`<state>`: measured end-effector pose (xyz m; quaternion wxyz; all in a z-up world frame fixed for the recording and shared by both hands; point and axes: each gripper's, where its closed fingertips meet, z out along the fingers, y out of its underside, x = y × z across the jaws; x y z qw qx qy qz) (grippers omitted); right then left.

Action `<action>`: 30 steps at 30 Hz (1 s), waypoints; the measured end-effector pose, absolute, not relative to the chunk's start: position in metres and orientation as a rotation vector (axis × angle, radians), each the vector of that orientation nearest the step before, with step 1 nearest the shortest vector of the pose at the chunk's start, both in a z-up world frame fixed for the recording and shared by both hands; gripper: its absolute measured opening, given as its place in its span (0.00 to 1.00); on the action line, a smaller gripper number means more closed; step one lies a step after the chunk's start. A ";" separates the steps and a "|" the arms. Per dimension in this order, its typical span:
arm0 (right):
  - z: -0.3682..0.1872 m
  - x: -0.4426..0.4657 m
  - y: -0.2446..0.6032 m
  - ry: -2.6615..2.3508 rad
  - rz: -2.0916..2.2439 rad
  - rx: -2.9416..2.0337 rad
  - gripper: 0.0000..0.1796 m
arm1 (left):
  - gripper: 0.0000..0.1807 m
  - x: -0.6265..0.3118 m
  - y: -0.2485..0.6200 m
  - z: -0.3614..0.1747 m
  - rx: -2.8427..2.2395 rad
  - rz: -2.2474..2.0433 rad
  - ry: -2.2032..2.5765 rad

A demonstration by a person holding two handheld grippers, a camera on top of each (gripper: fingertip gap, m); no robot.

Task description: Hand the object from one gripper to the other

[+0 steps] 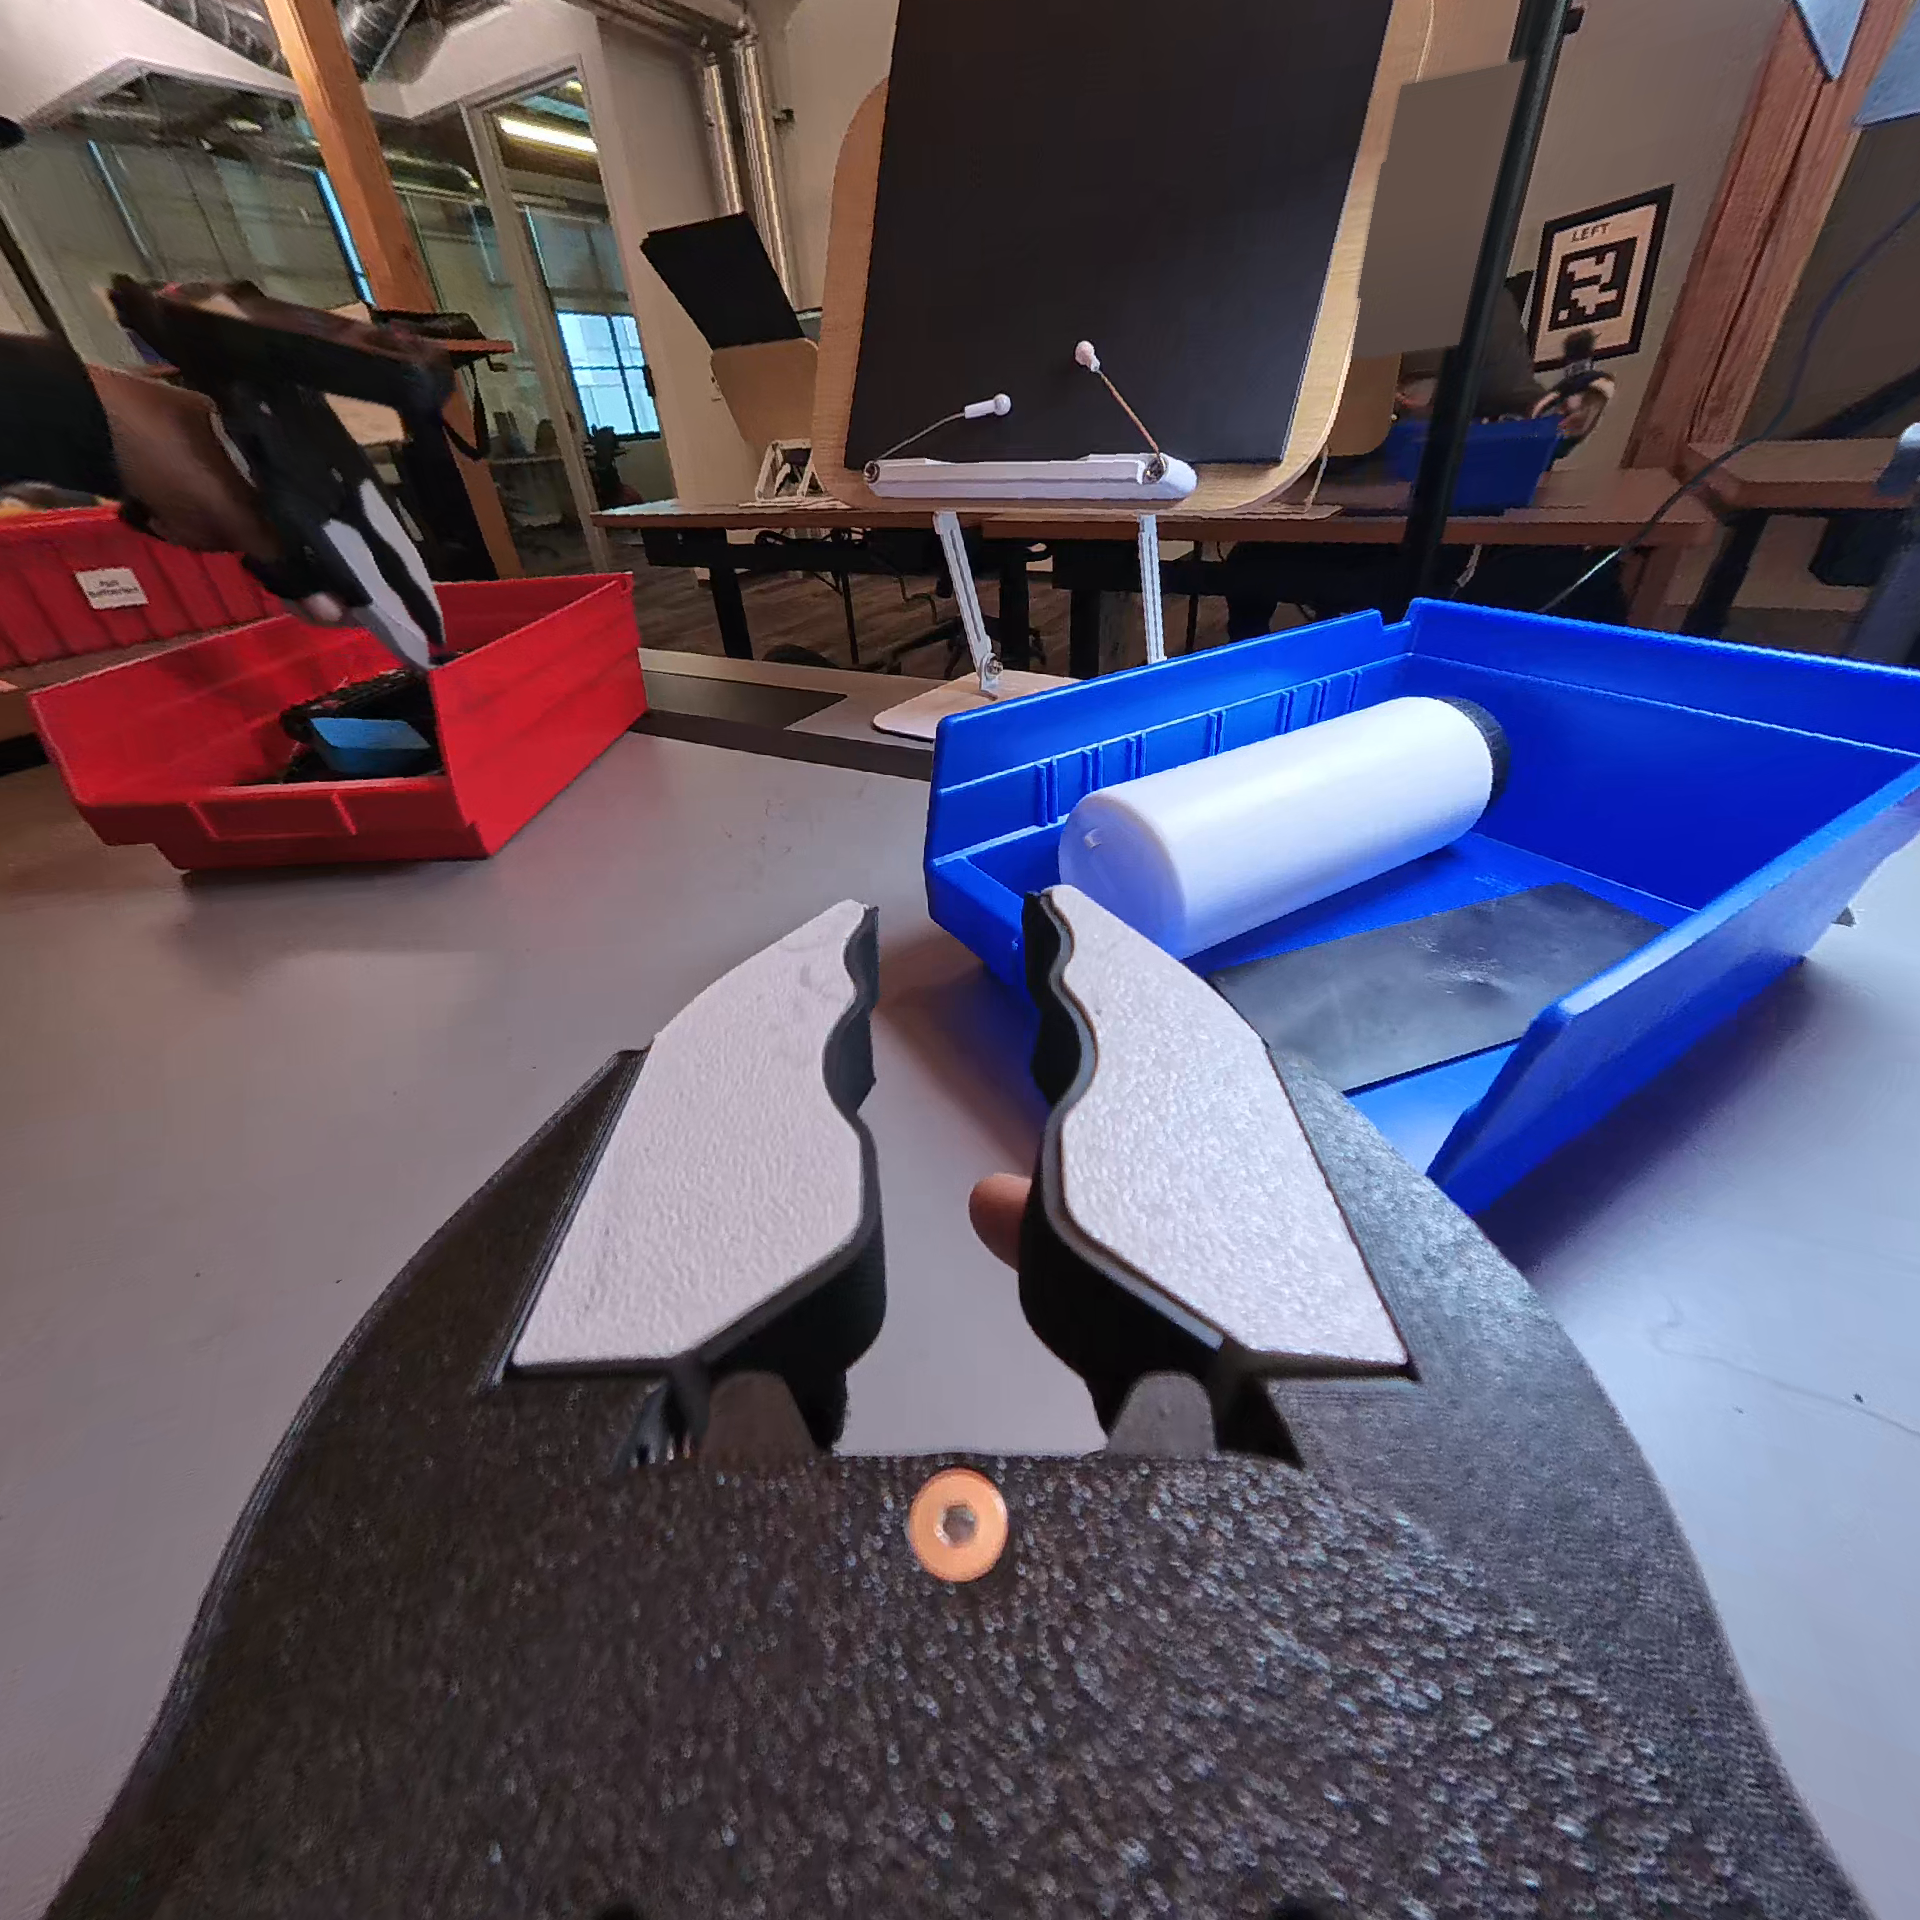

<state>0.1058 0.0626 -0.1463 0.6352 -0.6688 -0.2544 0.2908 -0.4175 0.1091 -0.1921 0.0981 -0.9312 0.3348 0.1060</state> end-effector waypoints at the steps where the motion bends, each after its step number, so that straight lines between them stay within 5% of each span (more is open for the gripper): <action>1: -0.147 0.106 0.062 -0.580 0.665 -1.528 0.15 | 0.15 -0.425 0.111 -0.184 -2.775 0.314 0.873; 10: -0.143 0.111 0.062 -0.574 0.664 -1.513 0.13 | 0.34 -0.467 0.132 -0.187 -2.784 -0.133 -0.076; 16: -0.136 0.120 0.064 -0.527 0.682 -1.499 0.12 | 0.35 -0.480 0.142 -0.164 -2.695 -0.266 -0.226; 30: -0.138 0.121 0.067 -0.537 0.626 -1.503 0.10 | 0.35 -0.501 0.122 -0.230 -2.970 0.094 -0.190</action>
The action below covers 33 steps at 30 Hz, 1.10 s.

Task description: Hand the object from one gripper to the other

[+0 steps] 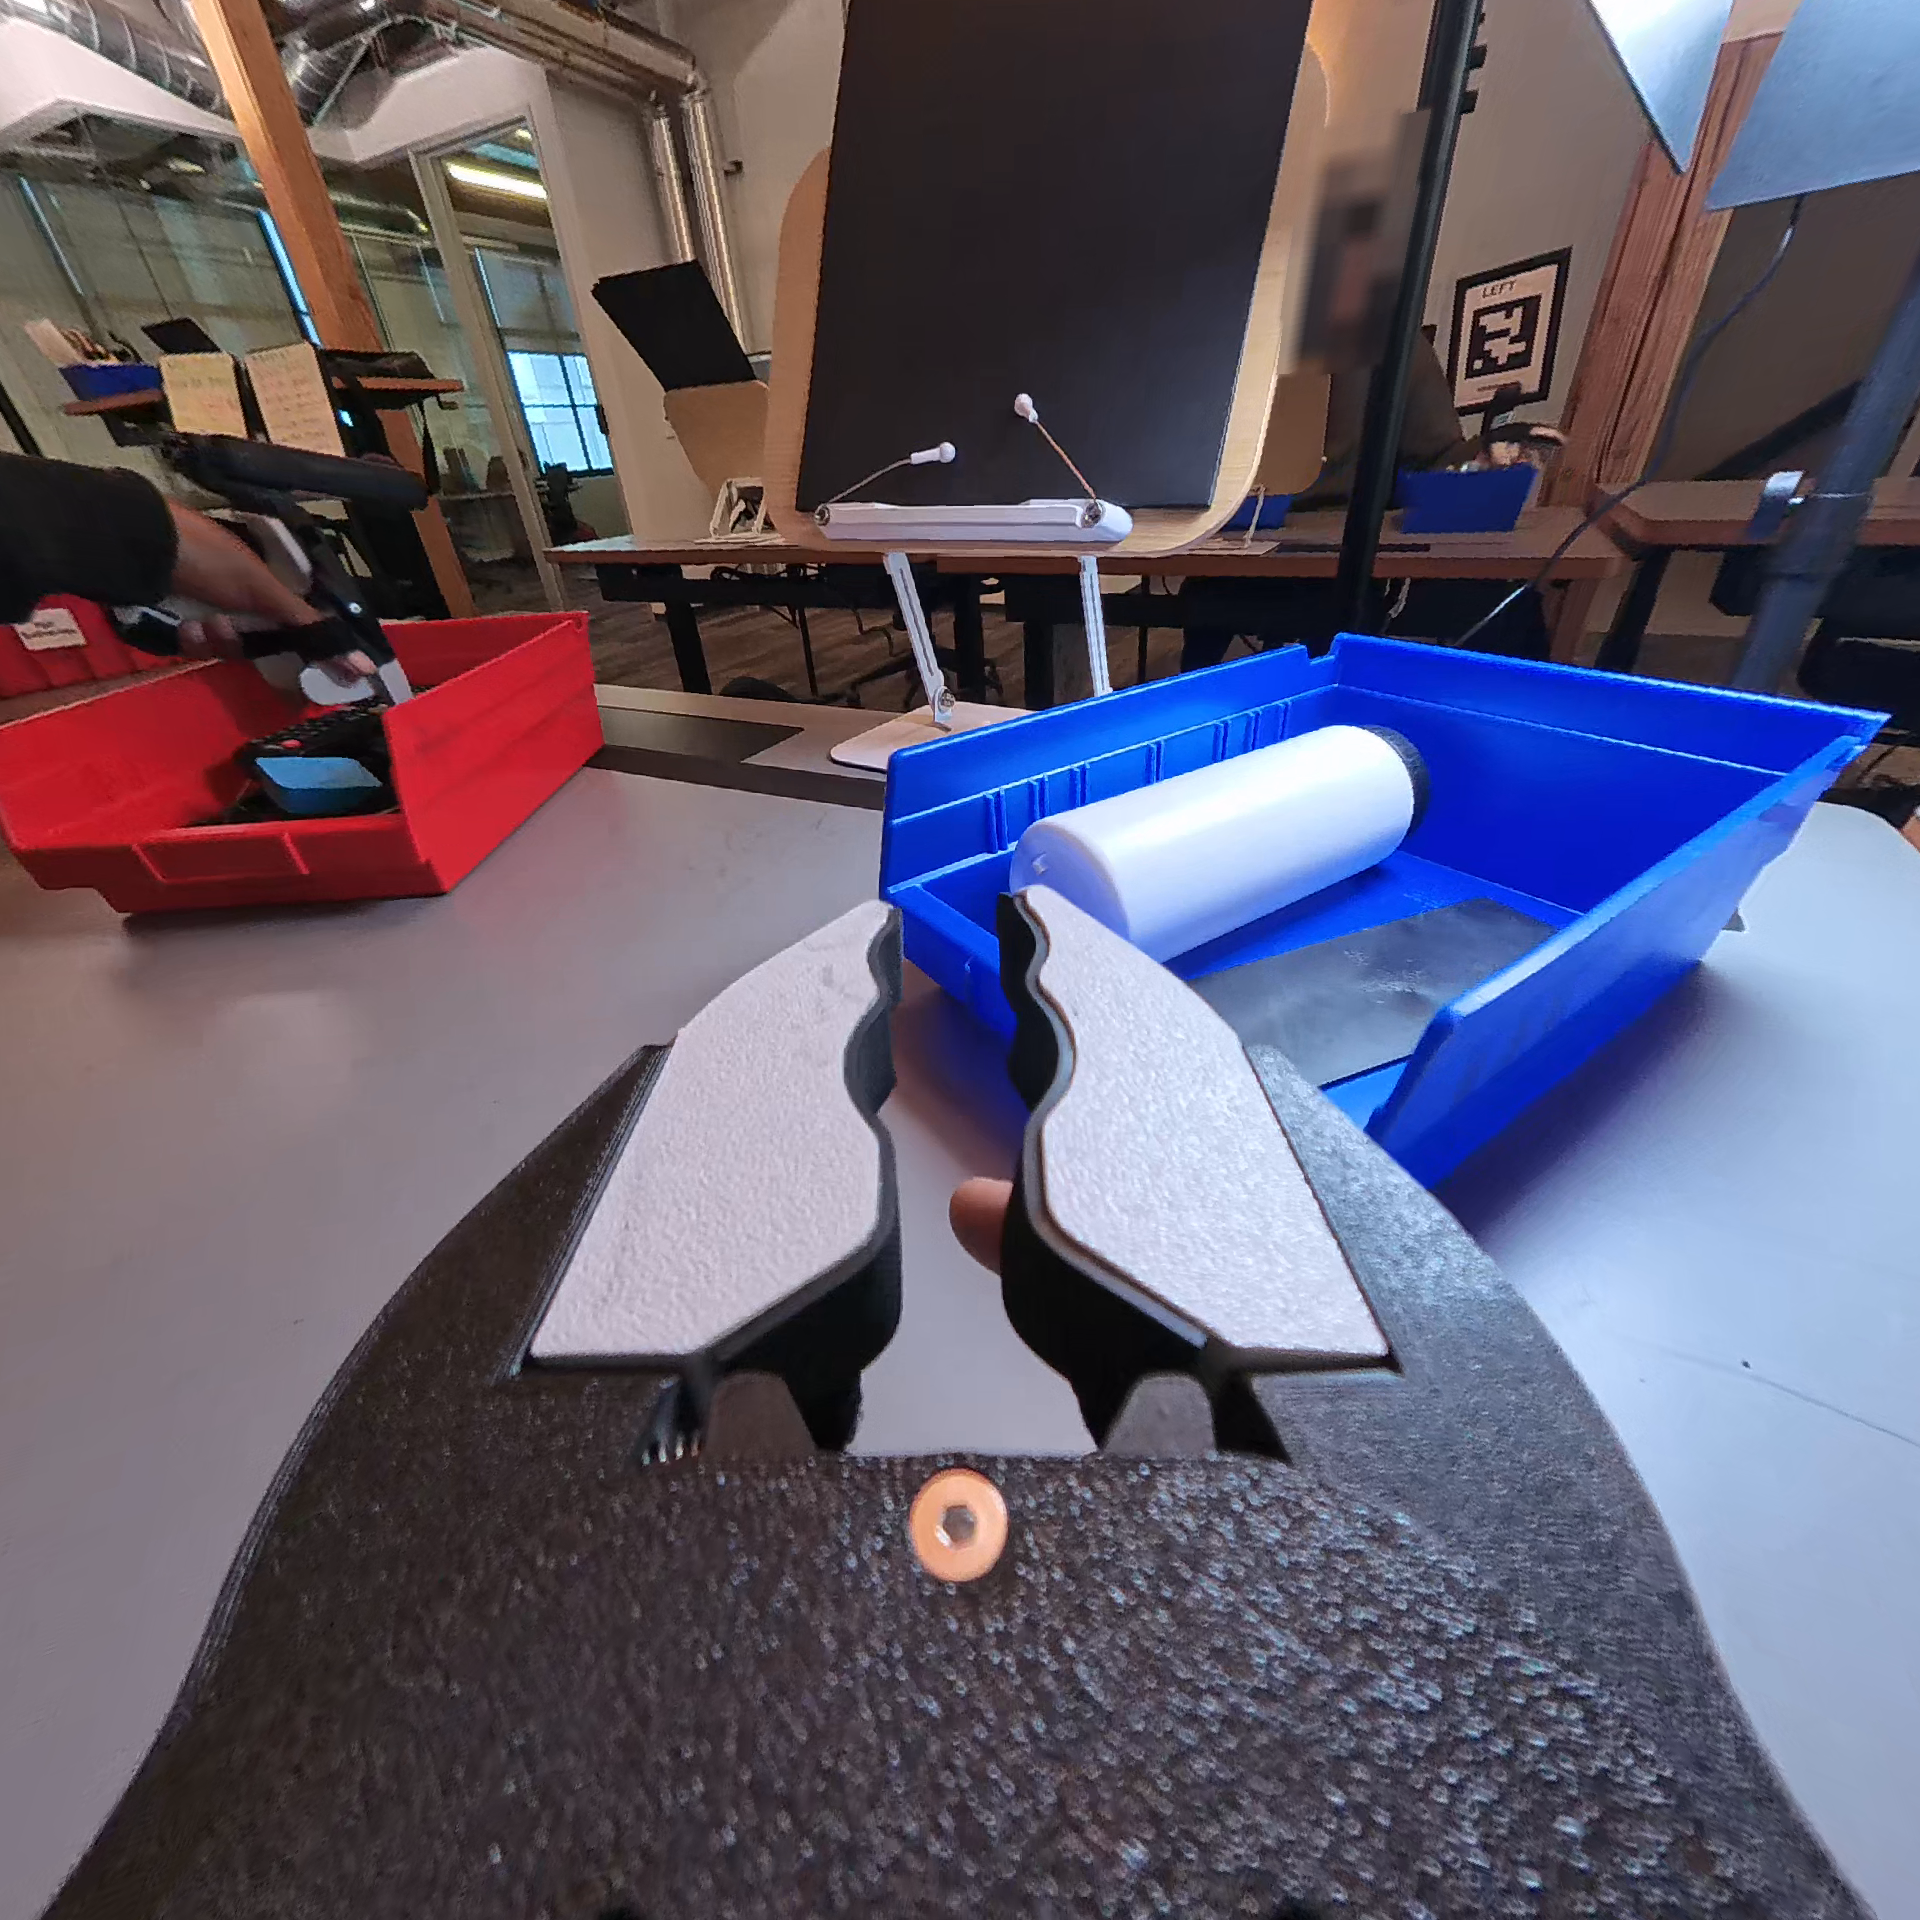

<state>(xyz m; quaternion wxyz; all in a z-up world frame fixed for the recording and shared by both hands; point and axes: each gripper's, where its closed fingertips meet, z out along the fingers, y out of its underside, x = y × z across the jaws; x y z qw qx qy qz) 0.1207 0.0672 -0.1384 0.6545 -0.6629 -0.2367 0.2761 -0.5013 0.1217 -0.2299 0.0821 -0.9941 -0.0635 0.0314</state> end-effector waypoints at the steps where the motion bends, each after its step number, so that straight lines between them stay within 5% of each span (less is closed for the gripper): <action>1: -0.138 0.121 0.067 -0.540 0.621 -1.500 0.09 | 0.35 -0.502 0.121 -0.230 -2.976 0.106 -0.181; 10: -0.136 0.116 0.062 -0.565 0.626 -1.483 0.09 | 0.31 -0.493 0.120 -0.198 -2.872 0.141 0.046; 24: -0.147 0.101 0.061 -0.649 0.575 -1.465 0.09 | 0.26 -0.367 0.090 -0.009 -2.020 0.100 0.467; 33: -0.025 0.005 0.040 -0.933 0.738 -1.202 0.19 | 0.26 -0.152 0.041 0.056 -1.431 -0.439 0.796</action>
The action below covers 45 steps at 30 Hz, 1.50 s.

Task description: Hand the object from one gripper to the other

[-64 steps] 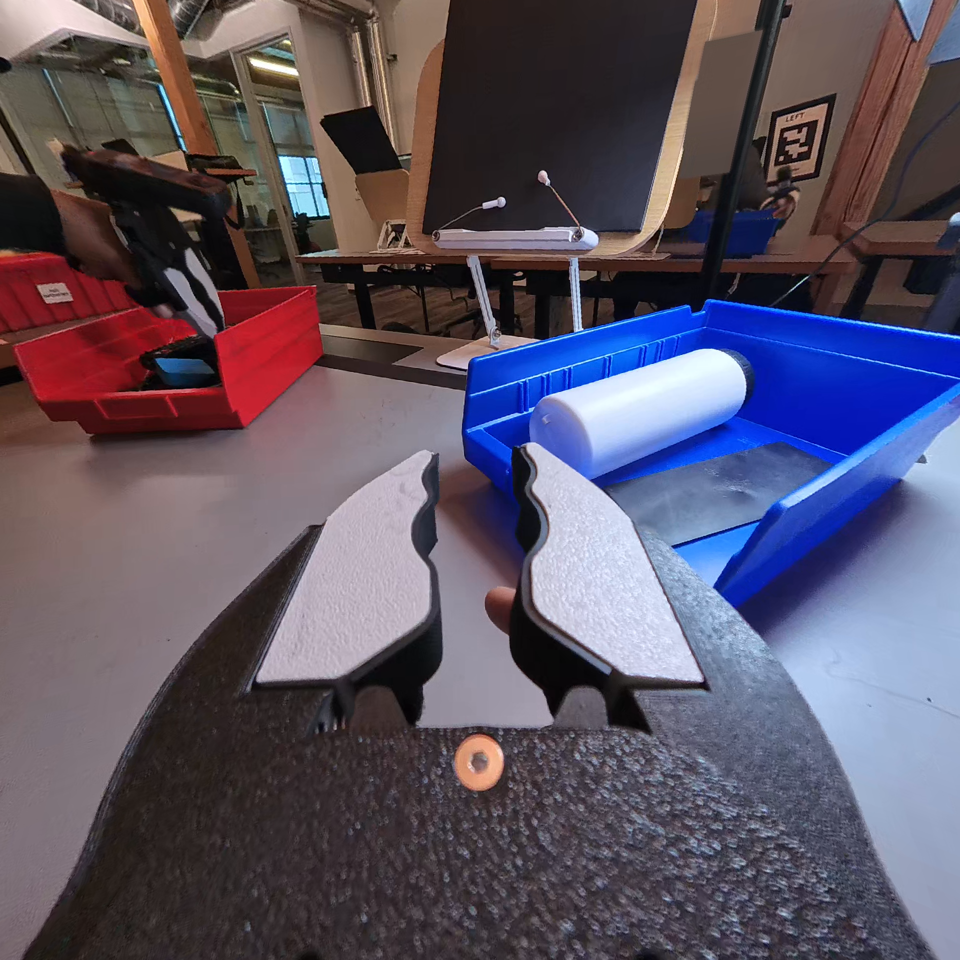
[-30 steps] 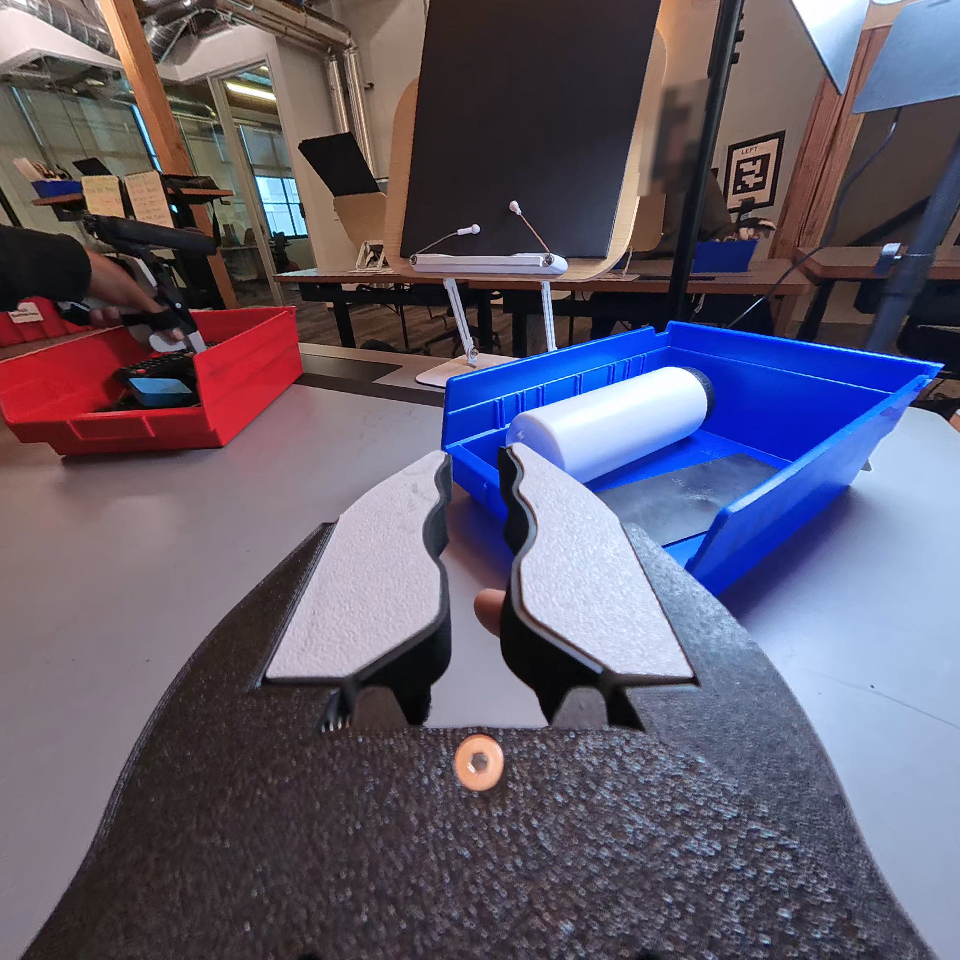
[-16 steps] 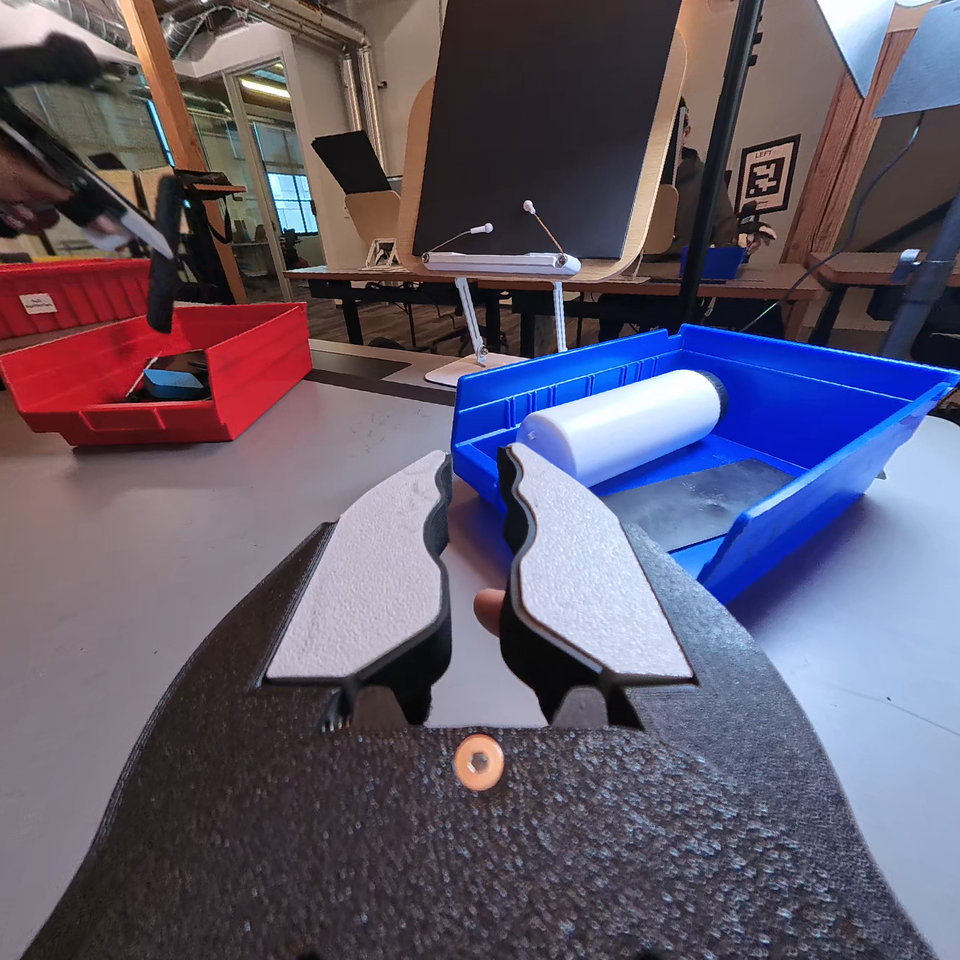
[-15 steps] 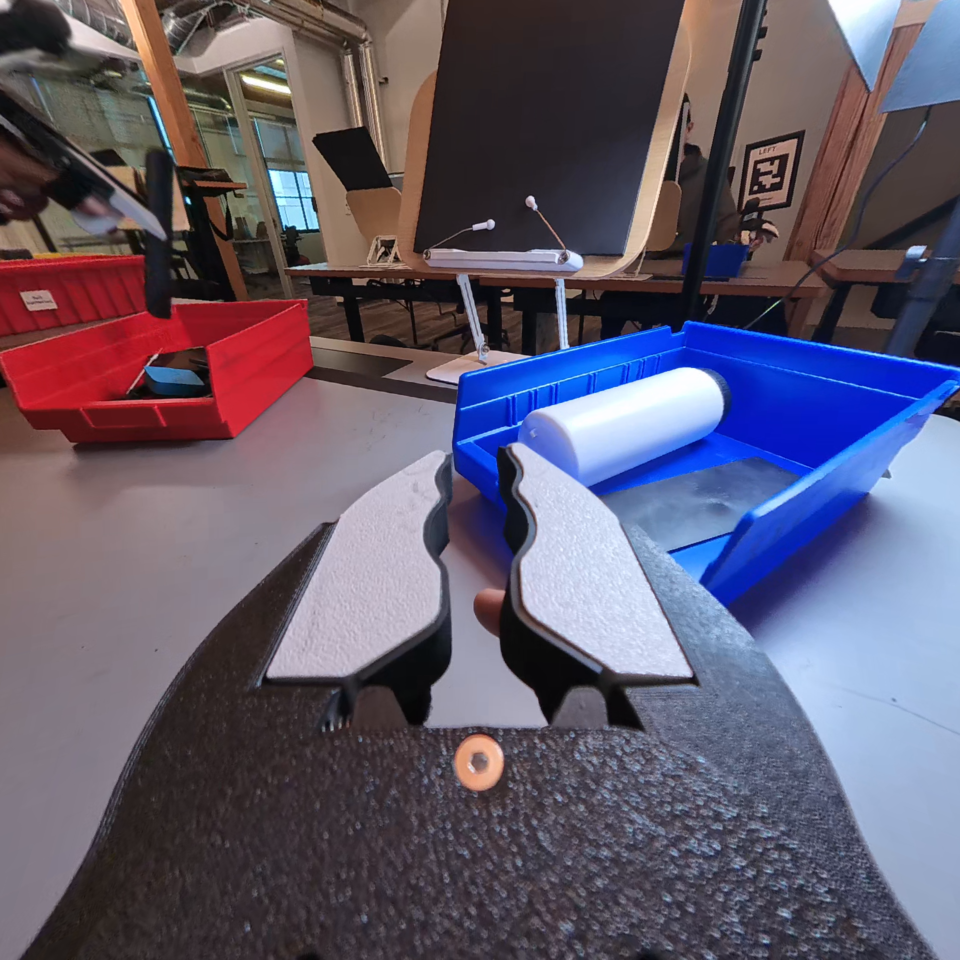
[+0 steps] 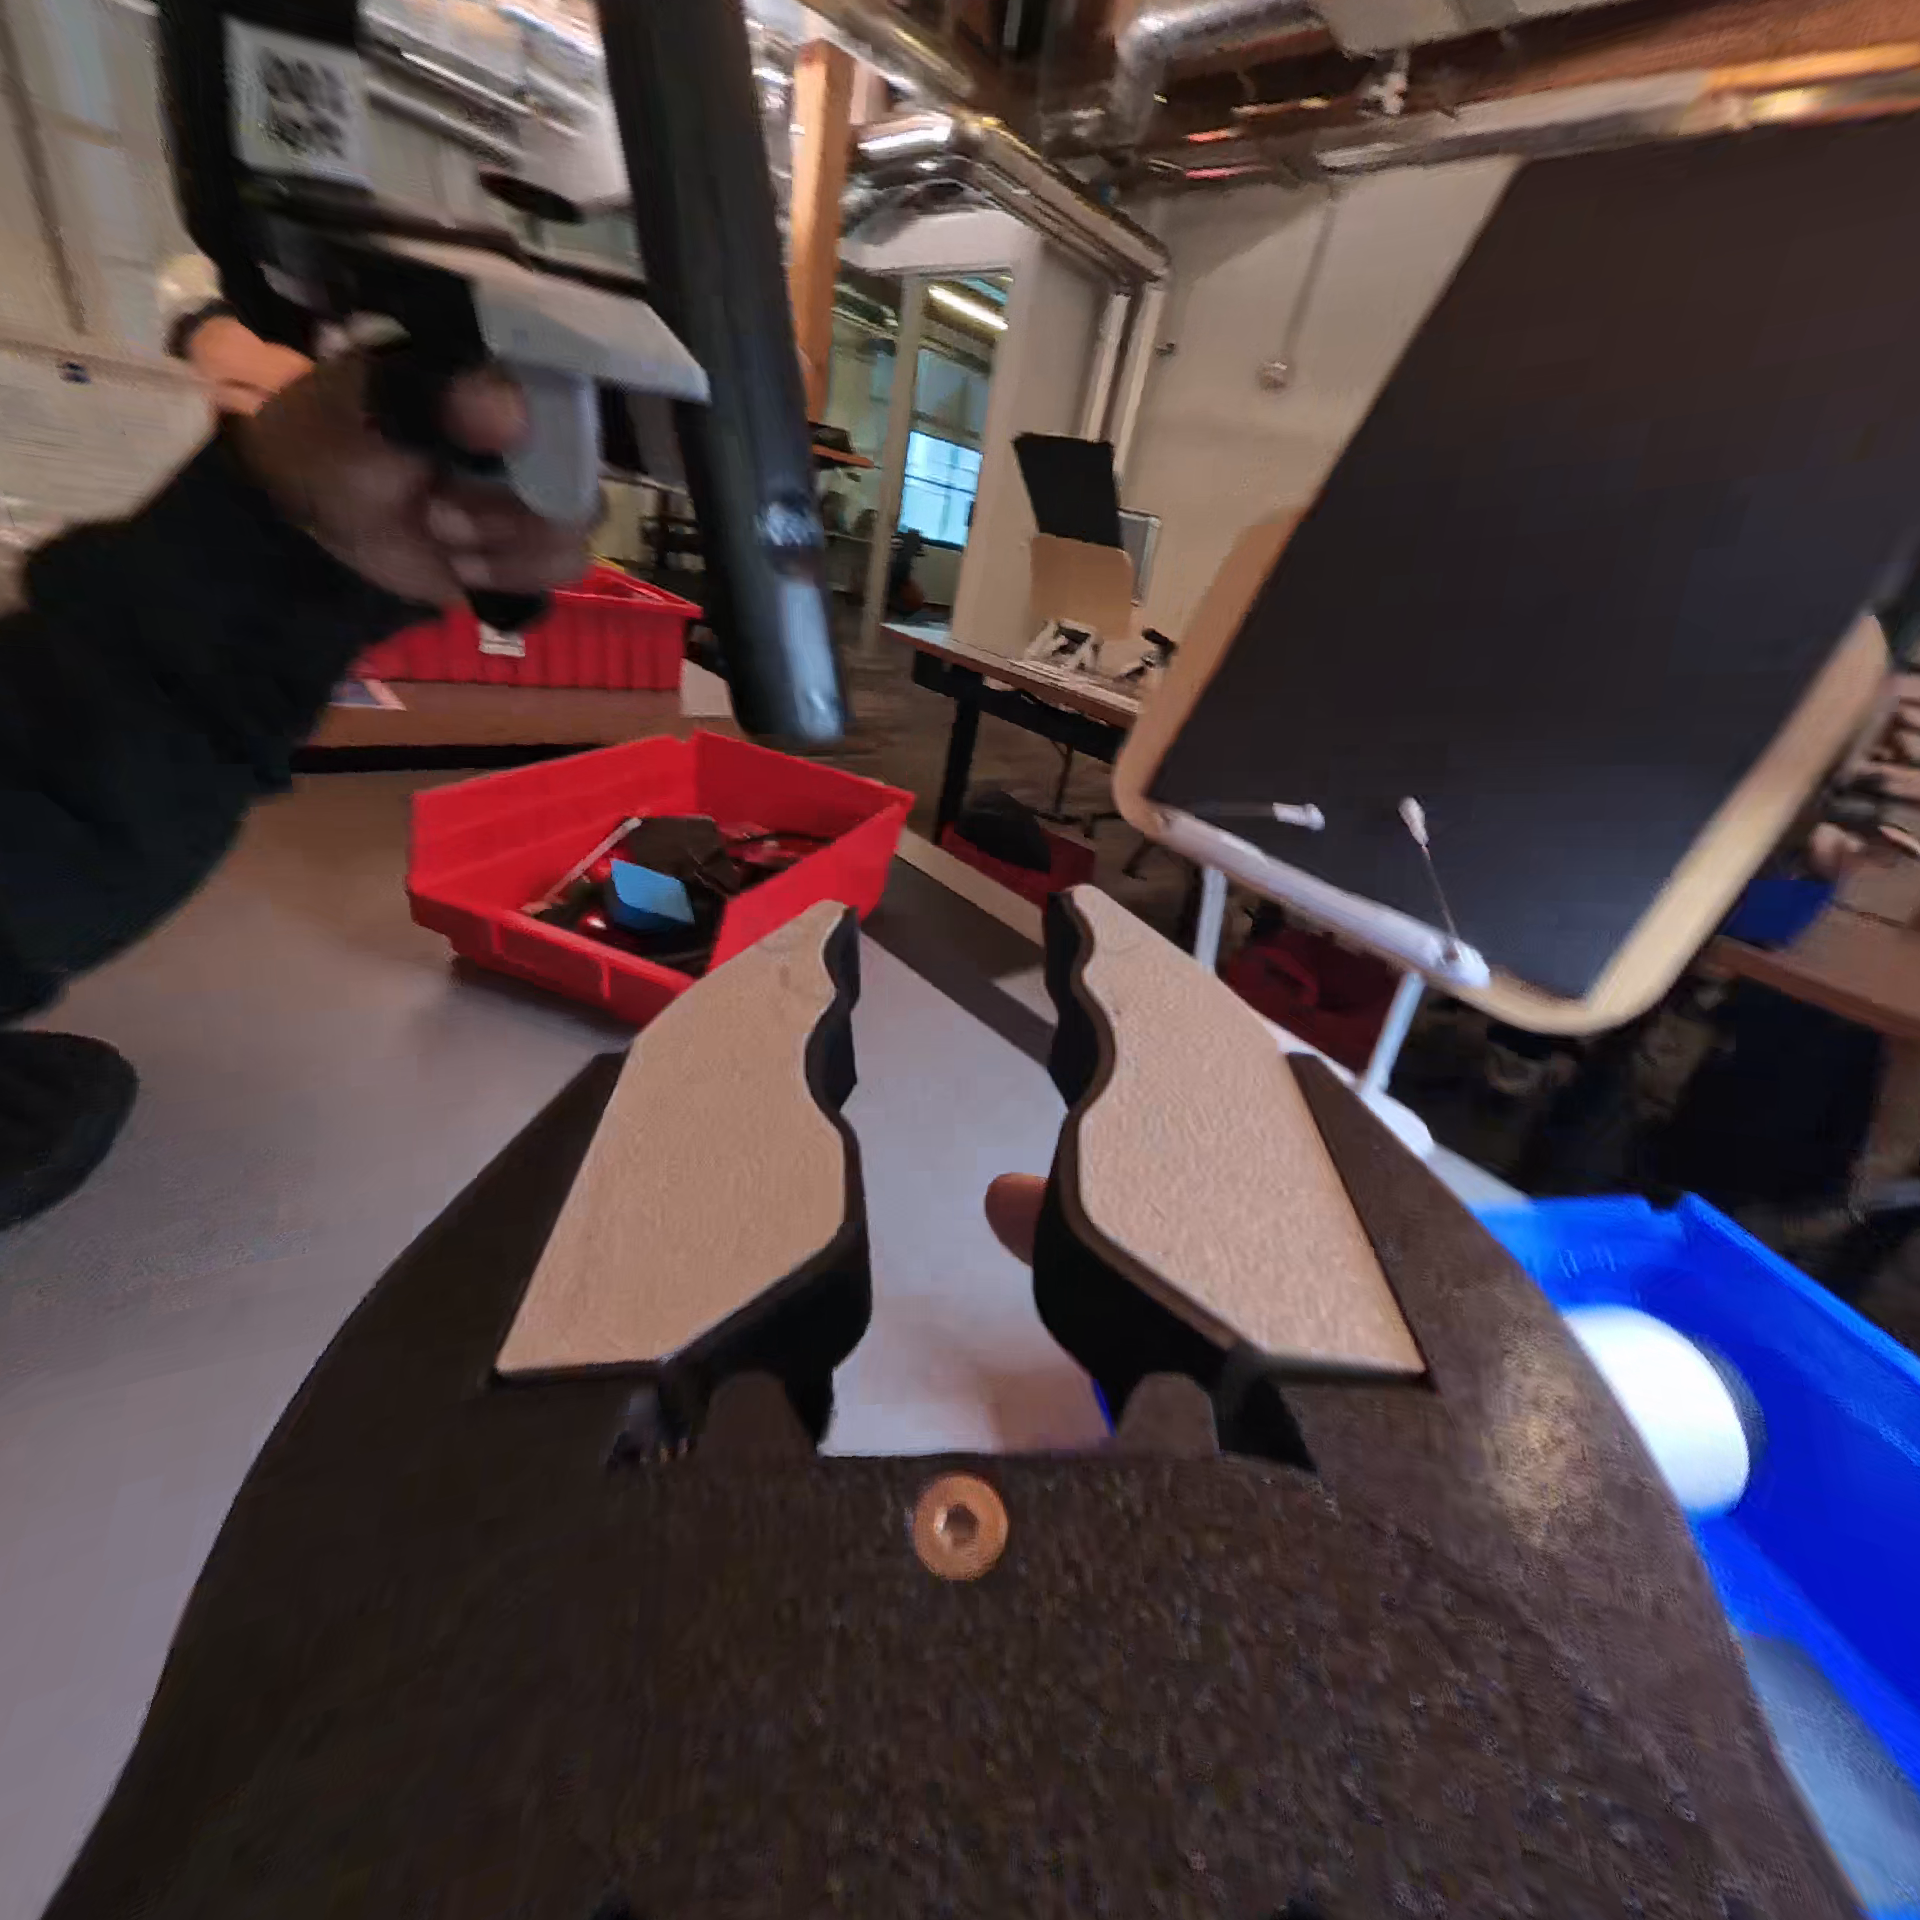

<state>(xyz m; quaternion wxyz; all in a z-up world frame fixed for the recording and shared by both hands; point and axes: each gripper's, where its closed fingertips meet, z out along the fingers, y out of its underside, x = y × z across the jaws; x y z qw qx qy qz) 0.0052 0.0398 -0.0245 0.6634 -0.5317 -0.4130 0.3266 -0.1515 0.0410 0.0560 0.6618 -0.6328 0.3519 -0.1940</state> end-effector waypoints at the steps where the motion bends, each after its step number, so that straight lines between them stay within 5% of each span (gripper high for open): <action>1: -0.004 -0.010 0.034 -0.982 0.769 -1.164 0.21 | 0.26 -0.132 0.036 0.059 -1.392 -0.480 0.827; 6: 0.046 -0.048 0.013 -1.134 0.857 -1.075 0.22 | 0.26 -0.084 0.027 0.041 -1.292 -0.562 0.931; 16: 0.026 -0.049 0.021 -1.131 1.094 -1.094 0.26 | 0.26 -0.049 0.027 -0.019 -1.383 -0.596 1.142; 28: -0.017 -0.054 0.015 -1.407 0.789 -1.193 0.29 | 0.25 -0.030 0.018 -0.058 -1.458 -0.596 1.320; 45: 0.004 -0.050 0.039 -1.190 0.738 -1.142 0.28 | 0.30 -0.023 0.045 -0.058 -1.443 -0.559 1.122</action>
